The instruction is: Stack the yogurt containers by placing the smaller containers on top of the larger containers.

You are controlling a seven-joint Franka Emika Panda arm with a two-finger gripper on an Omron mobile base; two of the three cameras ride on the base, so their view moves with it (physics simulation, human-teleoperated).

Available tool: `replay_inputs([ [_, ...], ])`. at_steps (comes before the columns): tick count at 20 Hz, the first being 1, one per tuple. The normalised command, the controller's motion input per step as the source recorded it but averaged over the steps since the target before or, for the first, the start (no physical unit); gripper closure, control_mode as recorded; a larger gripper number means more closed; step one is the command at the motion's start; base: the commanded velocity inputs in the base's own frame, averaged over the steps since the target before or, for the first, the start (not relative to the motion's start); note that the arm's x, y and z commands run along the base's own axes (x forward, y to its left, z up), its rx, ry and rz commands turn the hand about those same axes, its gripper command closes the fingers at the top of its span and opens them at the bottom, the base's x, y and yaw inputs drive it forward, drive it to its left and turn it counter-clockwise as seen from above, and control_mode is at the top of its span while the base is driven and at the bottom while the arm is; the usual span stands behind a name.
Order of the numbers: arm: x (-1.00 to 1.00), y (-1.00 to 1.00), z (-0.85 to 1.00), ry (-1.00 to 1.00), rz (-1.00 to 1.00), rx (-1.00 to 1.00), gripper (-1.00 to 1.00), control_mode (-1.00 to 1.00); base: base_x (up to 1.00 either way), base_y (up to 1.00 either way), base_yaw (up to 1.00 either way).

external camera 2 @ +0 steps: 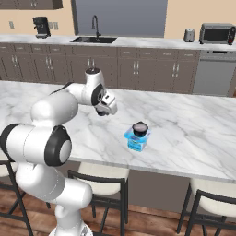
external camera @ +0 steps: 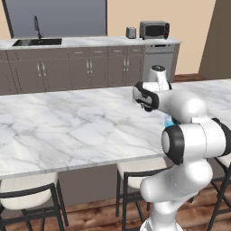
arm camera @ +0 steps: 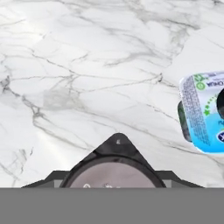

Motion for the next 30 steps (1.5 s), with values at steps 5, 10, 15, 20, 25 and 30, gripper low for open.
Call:
replay_inputs([
  [5, 0.0, 0.0, 0.46, 0.07, 0.0, 0.0, 1.0, -1.0, 0.0, 0.0, 0.0],
  [10, 0.0, -0.02, 0.32, 0.05, 0.0, 0.0, 1.0, -1.0, 0.0, 0.0, 0.0],
  [15, 0.0, -0.06, 0.0, 0.0, 0.0, 0.0, 1.0, -1.0, 0.0, 0.0, 0.0],
  [20, 0.0, -0.42, 0.0, 0.0, 0.0, 0.0, 1.0, -1.0, 0.0, 0.0, 0.0],
  [25, 0.0, -0.55, 0.03, 0.0, 0.0, 0.0, 1.0, -1.0, 0.0, 0.0, 0.0],
  [30, 0.0, -0.6, 0.02, 0.0, 0.0, 0.0, 1.0, -1.0, 0.0, 0.0, 0.0],
])
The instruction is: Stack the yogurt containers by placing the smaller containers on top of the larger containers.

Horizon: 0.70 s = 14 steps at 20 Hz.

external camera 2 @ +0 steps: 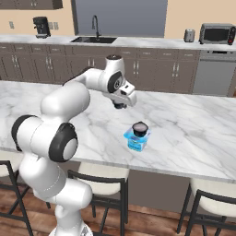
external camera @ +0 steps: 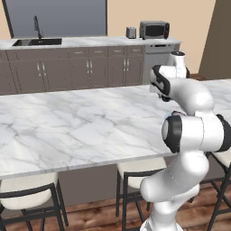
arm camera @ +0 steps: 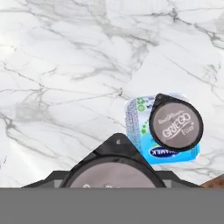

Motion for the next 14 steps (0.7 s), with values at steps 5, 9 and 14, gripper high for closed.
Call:
replay_inputs([
  [5, 0.0, -0.58, 0.01, 0.0, 0.0, 0.0, 1.0, -1.0, 0.0, 0.0, 0.0],
  [9, 0.0, -0.54, 0.04, 0.0, 0.0, 0.0, 1.0, -1.0, 0.0, 0.0, 0.0],
  [14, -0.02, -0.44, 0.04, 0.0, 0.0, 0.0, 1.0, -1.0, 0.0, 0.0, 0.0],
])
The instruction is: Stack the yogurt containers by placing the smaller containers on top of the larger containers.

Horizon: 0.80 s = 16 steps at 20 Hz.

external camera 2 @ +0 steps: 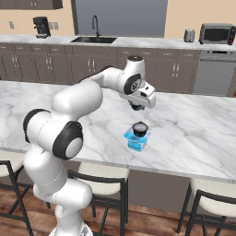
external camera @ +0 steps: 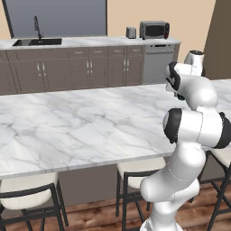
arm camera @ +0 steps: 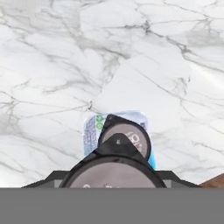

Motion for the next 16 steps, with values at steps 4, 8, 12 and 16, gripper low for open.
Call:
replay_inputs([
  [4, 0.0, -0.12, 0.0, 0.0, 0.0, 0.0, 1.0, -1.0, 0.0, 0.0, 0.0],
  [8, 0.0, 0.0, 0.0, 0.0, 0.0, 0.0, 1.0, -1.0, 0.0, 0.0, 0.0],
  [12, 0.0, 0.0, -0.02, 0.0, 0.0, 0.01, 1.0, -1.0, 0.0, 0.0, 0.0],
  [16, -0.02, 0.0, -0.17, 0.0, 0.0, 0.0, 1.0, -1.0, 0.0, 0.0, 0.0],
])
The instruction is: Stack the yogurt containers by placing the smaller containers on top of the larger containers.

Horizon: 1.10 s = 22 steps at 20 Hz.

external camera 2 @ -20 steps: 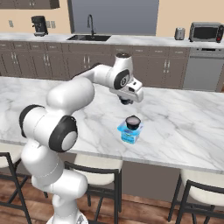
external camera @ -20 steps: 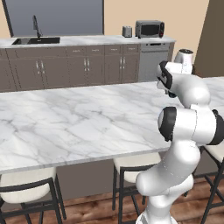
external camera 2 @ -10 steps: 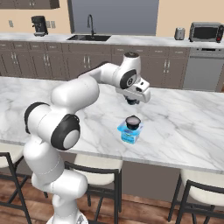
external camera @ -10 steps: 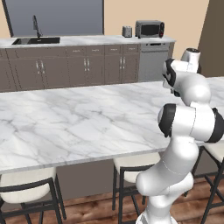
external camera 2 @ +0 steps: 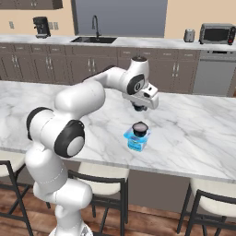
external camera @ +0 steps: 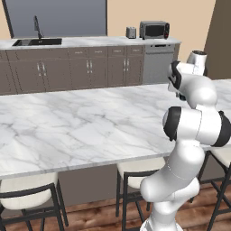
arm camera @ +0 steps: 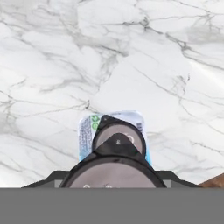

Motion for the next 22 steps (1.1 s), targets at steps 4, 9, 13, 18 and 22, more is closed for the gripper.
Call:
replay_inputs([
  [4, 0.0, 0.0, -0.27, 0.01, 0.0, 0.0, 1.0, -1.0, 0.0, 0.0, 0.0],
  [9, 0.0, 0.0, -0.21, 0.0, 0.0, 0.0, 1.0, -1.0, 0.0, 0.0, 0.0],
  [13, 0.0, -0.03, -0.13, 0.0, 0.0, 0.0, 1.0, -1.0, 0.0, 0.0, 0.0],
  [18, 0.0, -0.05, -0.04, 0.0, 0.0, 0.0, 1.0, -1.0, 0.0, 0.0, 0.0],
  [22, 0.0, -0.04, -0.06, 0.0, 0.0, 0.0, 1.0, -1.0, 0.0, 0.0, 0.0],
])
